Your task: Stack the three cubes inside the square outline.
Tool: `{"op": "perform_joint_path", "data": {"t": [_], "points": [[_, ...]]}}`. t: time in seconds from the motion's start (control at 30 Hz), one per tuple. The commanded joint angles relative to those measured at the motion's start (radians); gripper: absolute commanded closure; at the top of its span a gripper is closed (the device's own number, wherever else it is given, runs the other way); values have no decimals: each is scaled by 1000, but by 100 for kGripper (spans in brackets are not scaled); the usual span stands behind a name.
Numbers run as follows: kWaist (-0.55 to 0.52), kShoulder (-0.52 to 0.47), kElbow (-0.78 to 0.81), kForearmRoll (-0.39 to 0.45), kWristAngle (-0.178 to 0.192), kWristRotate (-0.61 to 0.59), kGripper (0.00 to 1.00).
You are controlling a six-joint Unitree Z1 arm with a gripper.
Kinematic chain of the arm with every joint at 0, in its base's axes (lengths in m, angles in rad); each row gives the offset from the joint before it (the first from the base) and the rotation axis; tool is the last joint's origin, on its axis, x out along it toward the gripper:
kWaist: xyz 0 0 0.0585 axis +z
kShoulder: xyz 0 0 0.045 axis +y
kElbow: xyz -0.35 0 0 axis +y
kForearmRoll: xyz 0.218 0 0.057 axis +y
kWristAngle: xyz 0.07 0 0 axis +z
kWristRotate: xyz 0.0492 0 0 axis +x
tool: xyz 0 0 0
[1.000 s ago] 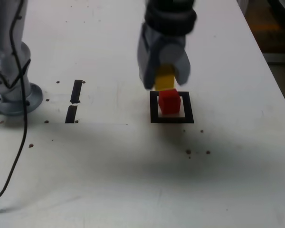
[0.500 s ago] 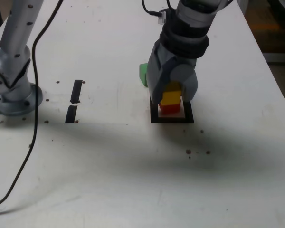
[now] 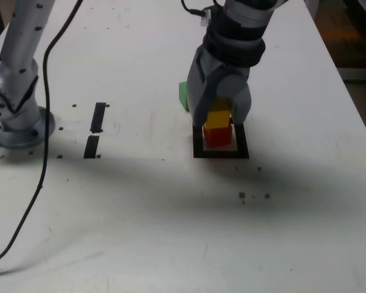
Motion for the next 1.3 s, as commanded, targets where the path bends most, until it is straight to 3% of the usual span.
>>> {"op": "perform_joint_path", "data": {"t": [0.0,0.23,0.57,0.77,1.03,1.27], "points": [[5,-9,3,0,-6,5,52],[13,-10,-5,-2,-24,24,31],[13,-23,-1,-3,-6,23,18],[38,-141,75,1,14,9,1],[209,-382,252,2,27,52,1],[359,-342,309,-48,15,152,1]]}}
